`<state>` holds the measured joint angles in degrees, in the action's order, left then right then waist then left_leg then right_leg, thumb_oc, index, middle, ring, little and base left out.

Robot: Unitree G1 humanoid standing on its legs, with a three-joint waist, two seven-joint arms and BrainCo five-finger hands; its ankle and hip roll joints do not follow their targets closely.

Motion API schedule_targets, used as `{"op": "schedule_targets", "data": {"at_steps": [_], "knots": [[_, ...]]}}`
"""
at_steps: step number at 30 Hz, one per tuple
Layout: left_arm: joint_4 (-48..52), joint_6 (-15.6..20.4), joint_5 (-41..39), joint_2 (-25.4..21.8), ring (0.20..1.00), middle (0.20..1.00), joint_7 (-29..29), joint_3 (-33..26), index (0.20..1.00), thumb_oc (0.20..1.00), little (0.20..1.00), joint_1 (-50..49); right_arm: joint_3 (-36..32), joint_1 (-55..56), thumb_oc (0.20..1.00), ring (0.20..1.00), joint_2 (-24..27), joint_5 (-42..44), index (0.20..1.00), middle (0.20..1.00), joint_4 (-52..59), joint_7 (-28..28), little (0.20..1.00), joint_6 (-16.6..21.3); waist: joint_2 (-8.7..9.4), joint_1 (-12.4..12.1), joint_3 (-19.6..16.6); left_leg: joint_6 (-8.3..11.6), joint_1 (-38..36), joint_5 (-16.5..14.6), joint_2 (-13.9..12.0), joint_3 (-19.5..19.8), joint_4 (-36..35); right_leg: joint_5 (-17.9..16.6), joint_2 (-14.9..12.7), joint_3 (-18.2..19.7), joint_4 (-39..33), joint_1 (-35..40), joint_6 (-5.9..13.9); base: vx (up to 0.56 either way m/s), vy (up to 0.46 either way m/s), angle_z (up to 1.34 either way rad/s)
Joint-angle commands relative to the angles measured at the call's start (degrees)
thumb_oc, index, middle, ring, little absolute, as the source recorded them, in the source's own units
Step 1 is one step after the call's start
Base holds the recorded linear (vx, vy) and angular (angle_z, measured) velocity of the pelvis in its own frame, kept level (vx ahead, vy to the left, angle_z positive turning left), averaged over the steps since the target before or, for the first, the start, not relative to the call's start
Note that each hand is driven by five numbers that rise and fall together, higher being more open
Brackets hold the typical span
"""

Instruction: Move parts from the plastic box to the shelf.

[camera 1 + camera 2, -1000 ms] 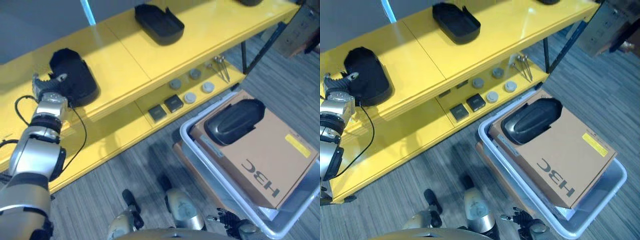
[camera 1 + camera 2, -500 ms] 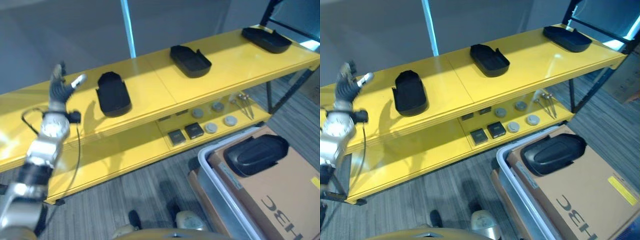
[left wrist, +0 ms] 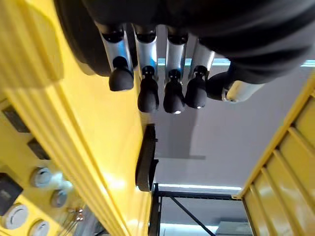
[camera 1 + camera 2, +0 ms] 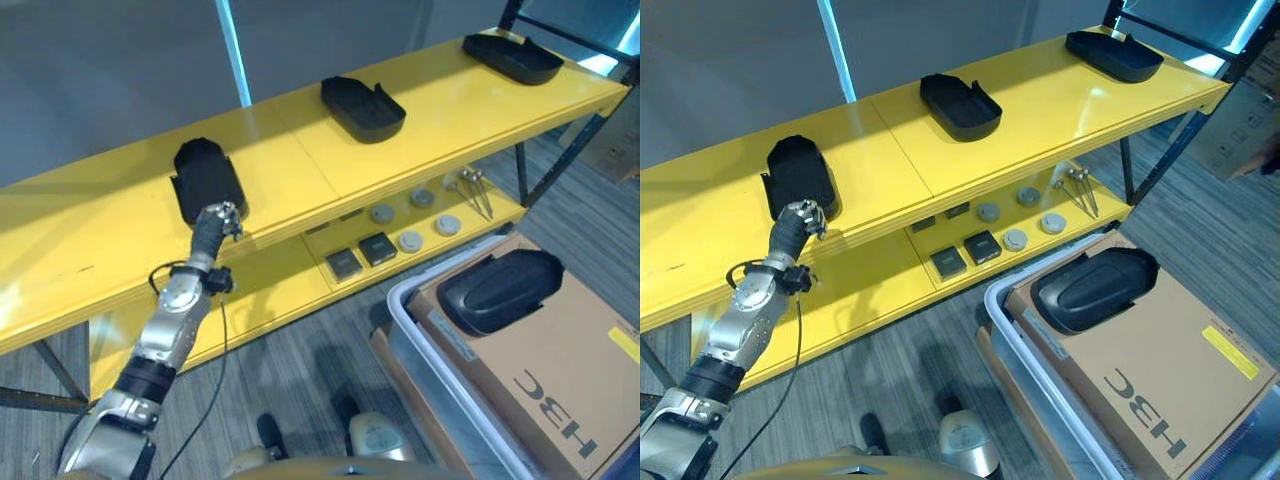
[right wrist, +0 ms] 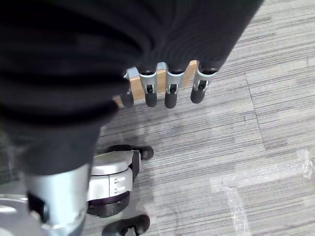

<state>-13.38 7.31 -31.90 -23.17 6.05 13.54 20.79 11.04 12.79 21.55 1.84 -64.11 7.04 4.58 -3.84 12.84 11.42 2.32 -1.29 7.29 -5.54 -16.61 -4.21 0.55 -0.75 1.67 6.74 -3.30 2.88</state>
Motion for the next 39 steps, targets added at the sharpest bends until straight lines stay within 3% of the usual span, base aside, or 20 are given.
{"op": "schedule_targets", "data": {"at_steps": [1, 12, 28, 35, 36, 37, 38, 39], "knots": [[-4.93, 4.78, -0.63, -1.2, 0.2, 0.2, 2.98, -3.16, 0.2, 0.2, 0.2, 4.07, 2.64, 1.07, 1.0, 1.0, 1.18, -0.92, 1.0, 1.0, -0.56, 0.27, 1.0, -0.3, 2.91, 0.75, 0.0, 1.9, -2.47, -5.9, -3.56, 0.77, 5.18, -3.43, -3.51, 0.66, -6.41, 3.05, 4.47, 0.02, -0.013, -0.19], [-24.51, 6.29, -0.67, -1.77, 0.2, 0.2, 6.33, -5.93, 0.2, 0.2, 0.2, 12.13, 4.41, 0.5, 1.0, 1.0, 2.52, -1.32, 1.0, 1.0, -0.04, 1.24, 1.0, -0.91, 3.0, 2.83, 0.3, 2.16, -2.48, -5.97, -4.12, -0.54, 5.8, -3.11, -3.87, 0.86, -5.49, 2.39, 4.58, 0.01, -0.005, -0.05], [-36.28, 2.62, -3.46, -5.31, 0.2, 0.2, 7.01, -5.69, 0.2, 0.2, 0.2, 20.8, 6.74, -1.33, 1.0, 1.0, 3.59, -1.76, 1.0, 1.0, -1.72, 2.15, 1.0, -0.08, 3.51, 5.2, 1.38, 2.3, -2.17, -6.07, -4.19, -1.14, 5.75, -2.66, -3.88, 1.79, -4.79, 1.48, 4.6, 0.01, 0.002, -0.05], [-38.14, 3.98, -3.36, -5.86, 0.2, 0.2, 5.35, -5.46, 0.2, 0.2, 0.2, 22.53, 7.34, -1.34, 1.0, 1.0, 3.69, -1.82, 1.0, 1.0, -1.1, 2.08, 1.0, -0.37, 3.87, 5.6, 1.45, 2.25, -1.96, -6.34, -4.23, -1.09, 6.12, -2.56, -3.68, 2.33, -4.67, 1.22, 4.44, 0.0, 0.0, 0.0], [-37.31, 4.85, -3.82, -5.75, 0.335, 0.335, 4.06, -5.41, 0.335, 0.335, 0.335, 22.17, 7.21, -1.2, 1.0, 1.0, 3.62, -2.15, 1.0, 1.0, -1.06, 2.16, 1.0, -0.17, 3.91, 5.42, 1.44, 2.24, -1.74, -6.58, -4.26, -0.9, 6.7, -2.55, -3.66, 2.41, -4.63, 1.2, 4.35, 0.0, 0.0, 0.0], [-36.36, 5.52, -4.08, -5.56, 0.871, 0.871, 3.67, -5.35, 0.871, 0.871, 0.871, 21.72, 7.02, -1.06, 1.0, 1.0, 3.56, -2.29, 1.0, 1.0, -1.01, 2.16, 1.0, -0.08, 3.9, 5.27, 1.44, 2.21, -1.71, -6.76, -4.23, -0.75, 7.01, -2.54, -3.63, 2.49, -4.68, 1.3, 4.29, 0.0, 0.0, 0.0], [-34.42, 6.75, -4.62, -5.07, 1.0, 1.0, 2.75, -5.33, 1.0, 1.0, 1.0, 20.53, 6.76, -0.82, 1.0, 1.0, 3.37, -2.72, 1.0, 1.0, -0.9, 2.11, 1.0, 0.01, 3.85, 4.88, 1.26, 2.12, -1.78, -7.16, -4.12, -0.34, 7.54, -2.51, -3.57, 2.61, -4.81, 1.61, 4.16, 0.0, 0.0, 0.0], [-32.95, 7.38, -5.0, -4.84, 1.0, 1.0, 2.06, -5.39, 1.0, 1.0, 1.0, 19.64, 6.56, -0.61, 1.0, 1.0, 3.29, -2.78, 1.0, 1.0, -0.84, 2.05, 1.0, 0.08, 3.81, 4.55, 1.08, 2.07, -1.78, -7.44, -4.06, 0.04, 8.0, -2.49, -3.56, 2.69, -4.87, 1.81, 4.09, 0.0, 0.0, 0.0]]}}
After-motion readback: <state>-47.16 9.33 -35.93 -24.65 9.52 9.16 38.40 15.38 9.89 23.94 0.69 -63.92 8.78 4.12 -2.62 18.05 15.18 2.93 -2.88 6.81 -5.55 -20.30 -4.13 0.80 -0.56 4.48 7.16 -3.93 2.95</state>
